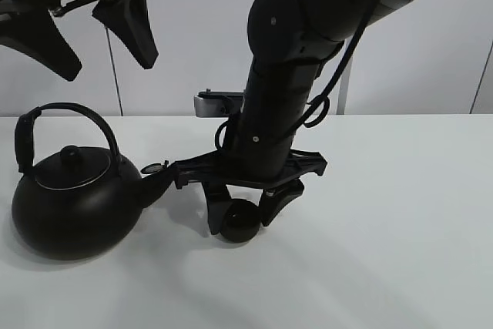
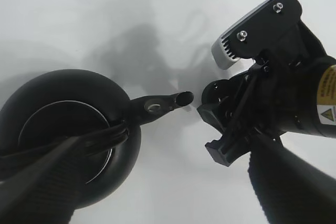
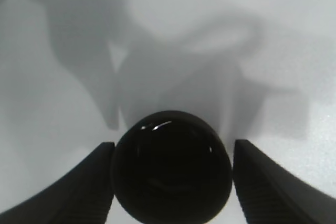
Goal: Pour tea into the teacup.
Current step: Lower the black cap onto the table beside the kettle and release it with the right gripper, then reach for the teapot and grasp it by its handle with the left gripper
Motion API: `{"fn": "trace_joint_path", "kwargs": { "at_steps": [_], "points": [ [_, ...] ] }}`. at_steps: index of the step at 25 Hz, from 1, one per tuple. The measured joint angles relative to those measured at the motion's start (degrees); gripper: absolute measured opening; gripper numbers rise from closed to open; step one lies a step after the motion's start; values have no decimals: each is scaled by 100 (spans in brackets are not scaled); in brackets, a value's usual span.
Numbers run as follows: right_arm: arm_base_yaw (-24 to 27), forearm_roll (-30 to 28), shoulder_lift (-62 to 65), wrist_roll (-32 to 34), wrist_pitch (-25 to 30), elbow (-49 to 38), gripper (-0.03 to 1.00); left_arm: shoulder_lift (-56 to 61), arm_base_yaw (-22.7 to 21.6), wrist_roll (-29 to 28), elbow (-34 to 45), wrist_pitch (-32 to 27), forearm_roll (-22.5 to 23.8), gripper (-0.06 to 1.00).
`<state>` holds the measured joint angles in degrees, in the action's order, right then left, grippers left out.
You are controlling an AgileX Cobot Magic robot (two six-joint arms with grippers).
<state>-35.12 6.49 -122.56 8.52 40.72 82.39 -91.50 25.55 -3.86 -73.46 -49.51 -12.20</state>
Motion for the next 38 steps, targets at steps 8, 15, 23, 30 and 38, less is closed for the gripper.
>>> {"fn": "trace_joint_path", "kwargs": {
  "at_steps": [8,15,23,30,38],
  "points": [
    [0,0,203,86,31,0,45,0,0,0,0,0,0,61],
    [0,-70,671,86,174,0,45,0,0,0,0,0,0,61],
    [291,-125,794,194,677,0,45,0,0,0,0,0,0,61],
    [883,-179,1367,171,1248,-29,45,0,0,0,0,0,0,61],
    [1589,231,2182,-295,1877,-52,45,0,0,0,0,0,0,61]
  ]
}}
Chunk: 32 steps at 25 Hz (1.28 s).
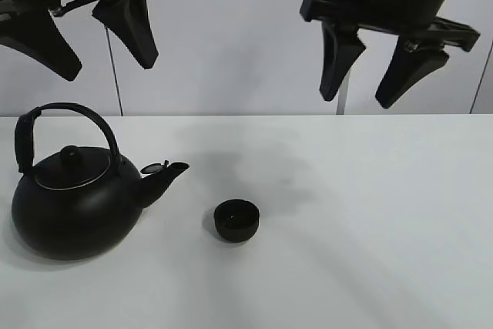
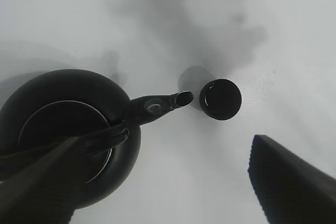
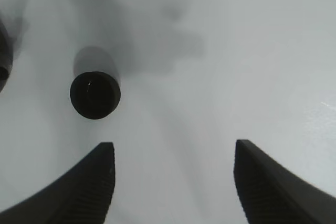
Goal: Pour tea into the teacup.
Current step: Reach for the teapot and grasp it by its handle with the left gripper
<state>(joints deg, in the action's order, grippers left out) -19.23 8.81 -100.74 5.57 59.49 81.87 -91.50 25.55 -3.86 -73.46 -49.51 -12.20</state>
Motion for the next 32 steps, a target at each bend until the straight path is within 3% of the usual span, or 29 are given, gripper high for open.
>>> {"fn": "trace_joint_path", "kwargs": {
  "at_steps": [10,32],
  "points": [
    [309,-272,688,-456,617,0,45,0,0,0,0,0,0,61],
    [315,-301,782,-494,661,0,45,0,0,0,0,5,0,61]
  ]
}}
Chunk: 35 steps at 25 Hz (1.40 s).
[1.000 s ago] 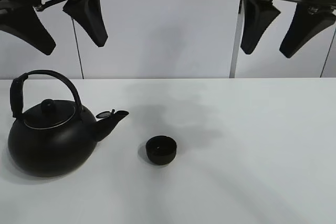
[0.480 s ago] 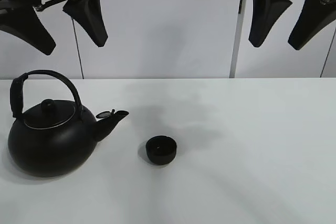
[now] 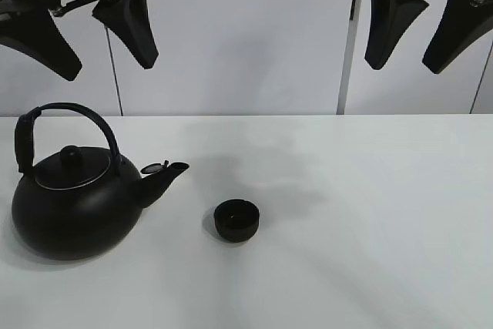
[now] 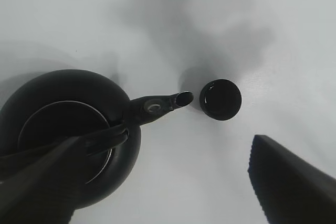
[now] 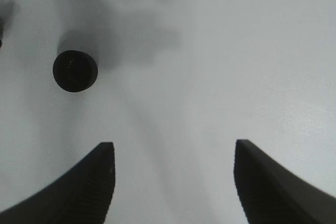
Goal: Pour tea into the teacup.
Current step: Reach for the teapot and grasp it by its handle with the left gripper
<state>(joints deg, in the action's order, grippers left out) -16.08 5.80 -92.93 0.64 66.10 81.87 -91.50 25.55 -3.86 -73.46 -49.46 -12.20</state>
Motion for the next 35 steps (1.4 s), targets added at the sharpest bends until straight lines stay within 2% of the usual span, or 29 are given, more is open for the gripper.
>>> {"fn": "trace_joint_path", "kwargs": {
  "at_steps": [16,25,31,35],
  "points": [
    [0,0,0,0,0,0,45,0,0,0,0,53,0,61],
    [0,-5,0,-6,0,0,45,0,0,0,0,326,0,61],
    [0,-11,0,-6,-9,0,45,120,0,282,37,731,-2,61],
    [0,-49,0,-6,-12,0,45,558,0,561,439,1361,-7,60]
  ]
}}
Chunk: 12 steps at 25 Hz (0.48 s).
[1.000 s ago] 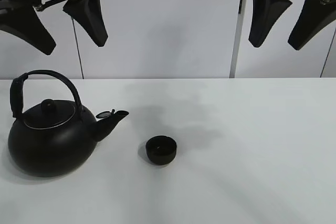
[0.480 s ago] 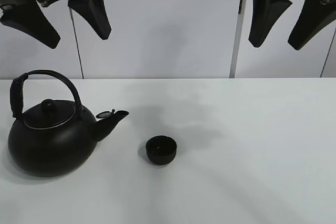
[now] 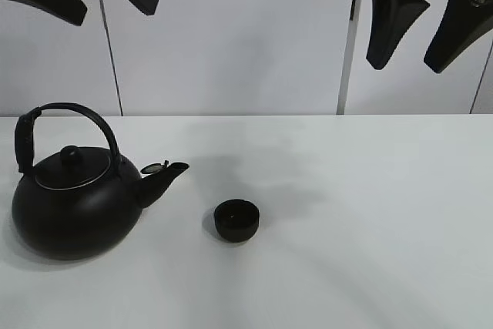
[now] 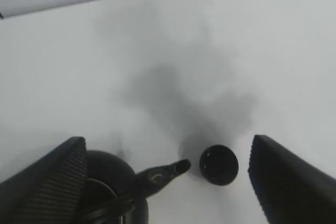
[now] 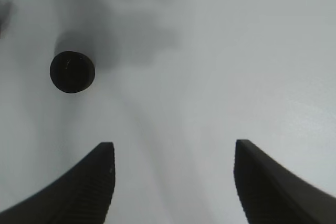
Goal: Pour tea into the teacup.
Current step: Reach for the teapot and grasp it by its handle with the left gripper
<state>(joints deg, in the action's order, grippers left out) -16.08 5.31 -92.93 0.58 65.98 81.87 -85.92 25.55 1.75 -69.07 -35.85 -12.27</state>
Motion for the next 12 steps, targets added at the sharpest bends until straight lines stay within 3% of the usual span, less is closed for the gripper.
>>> {"fn": "trace_joint_path", "kwargs": {
  "at_steps": [12],
  "points": [
    [0,-59,0,0,-7,0,45,1523,0,1091,2062,2643,-11,60]
  ]
}}
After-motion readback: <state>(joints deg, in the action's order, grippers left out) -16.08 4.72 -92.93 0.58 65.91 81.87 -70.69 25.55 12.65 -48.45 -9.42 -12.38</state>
